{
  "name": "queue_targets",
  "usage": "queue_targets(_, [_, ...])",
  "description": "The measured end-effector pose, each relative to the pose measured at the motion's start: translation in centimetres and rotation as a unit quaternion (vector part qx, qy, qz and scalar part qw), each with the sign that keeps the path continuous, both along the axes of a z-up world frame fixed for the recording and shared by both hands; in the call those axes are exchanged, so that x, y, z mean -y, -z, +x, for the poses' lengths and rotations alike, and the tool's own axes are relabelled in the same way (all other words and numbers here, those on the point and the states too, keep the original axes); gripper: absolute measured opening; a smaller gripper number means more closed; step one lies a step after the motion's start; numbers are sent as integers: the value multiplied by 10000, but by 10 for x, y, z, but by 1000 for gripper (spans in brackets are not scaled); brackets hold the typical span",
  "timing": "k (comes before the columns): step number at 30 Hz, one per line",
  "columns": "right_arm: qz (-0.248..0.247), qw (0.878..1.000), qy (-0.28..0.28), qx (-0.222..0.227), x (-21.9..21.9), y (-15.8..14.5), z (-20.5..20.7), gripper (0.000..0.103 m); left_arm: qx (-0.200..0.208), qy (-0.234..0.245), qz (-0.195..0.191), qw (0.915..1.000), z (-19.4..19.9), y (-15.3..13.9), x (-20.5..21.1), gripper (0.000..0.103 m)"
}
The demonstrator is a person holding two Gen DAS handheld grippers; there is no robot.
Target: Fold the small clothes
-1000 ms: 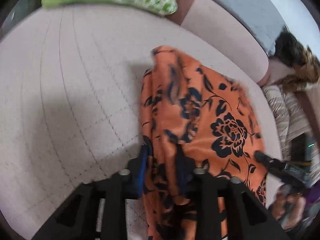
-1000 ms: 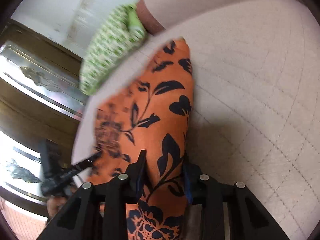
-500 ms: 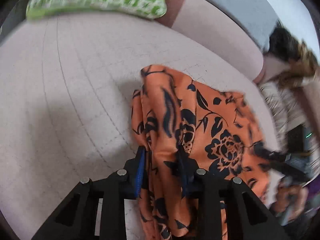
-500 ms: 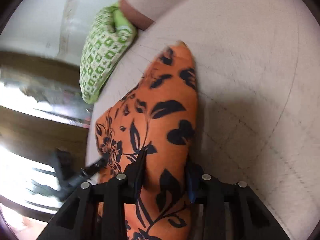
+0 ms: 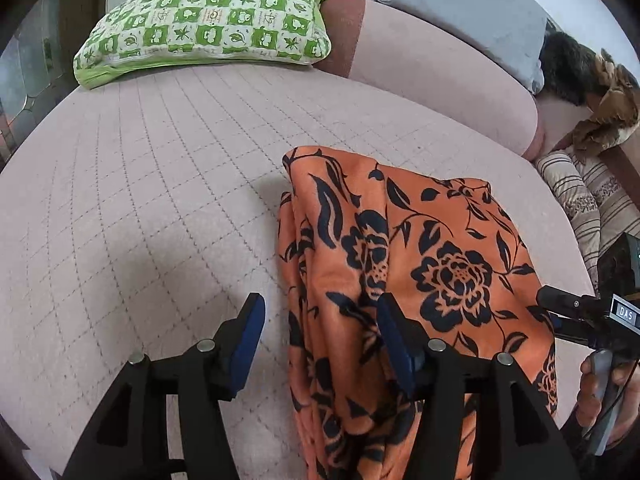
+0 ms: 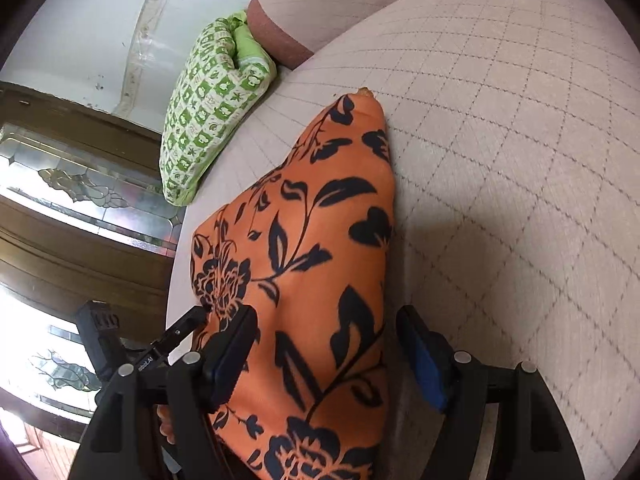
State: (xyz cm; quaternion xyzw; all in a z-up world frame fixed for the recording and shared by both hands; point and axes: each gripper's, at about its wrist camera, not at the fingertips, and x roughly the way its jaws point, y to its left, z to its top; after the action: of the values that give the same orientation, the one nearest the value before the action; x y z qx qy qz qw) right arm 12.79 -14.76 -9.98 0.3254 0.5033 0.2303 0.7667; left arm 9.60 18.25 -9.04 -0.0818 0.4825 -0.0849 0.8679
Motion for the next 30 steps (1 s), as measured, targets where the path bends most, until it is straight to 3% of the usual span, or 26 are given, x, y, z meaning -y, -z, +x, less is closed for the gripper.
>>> queue_targets(9, [-37,10000,-4,-9,-5,-5,-3,75,48,-67,-14,10000,-9,-5,-17,63])
queue_targets(11, [46,10000,2,-31,-6,-4,-1,76,49,-103,-91,9999,-9,-6,-19,71])
queue_targets(13, [103,9999,35,-81,-6,2,2,76,-104,-182,-328,9992,-8,4,-24,80])
queue_targets(15, [88,9998,66,-189,-6,8,5,76,-523,-109,-579,9969,-3,25,-25,81])
queue_targets(17, [95,9998,-7,-198,-14,15,6,76,-438,-84,-582,9973,-4,29,-25,80])
queue_targets(18, [11,9999,-71,-131,-16,13,5,74,-428,-17,-532,9977,-4,27,-23,76])
queue_targets(19, [-151,9997,-214,-26,-23,10,5,70,-451,106,-678,9966,-3,27,-22,52])
queue_targets(20, [-386,9989,-266,11,-28,8,5,60,-524,219,-856,9947,-2,28,-21,38])
queue_targets(22, [-553,9980,-303,24,-32,8,6,51,-466,289,-793,9953,-2,26,-17,27])
queue_targets(24, [-575,9978,-317,45,-32,6,6,43,-383,309,-662,9966,-5,21,-12,24])
queue_targets(26, [-776,9951,-472,386,-35,-16,2,39,-202,364,-520,9978,-8,6,-5,23])
queue_targets(30, [-865,9903,-433,1001,-17,-64,3,37,318,450,-663,9963,-6,-36,16,23])
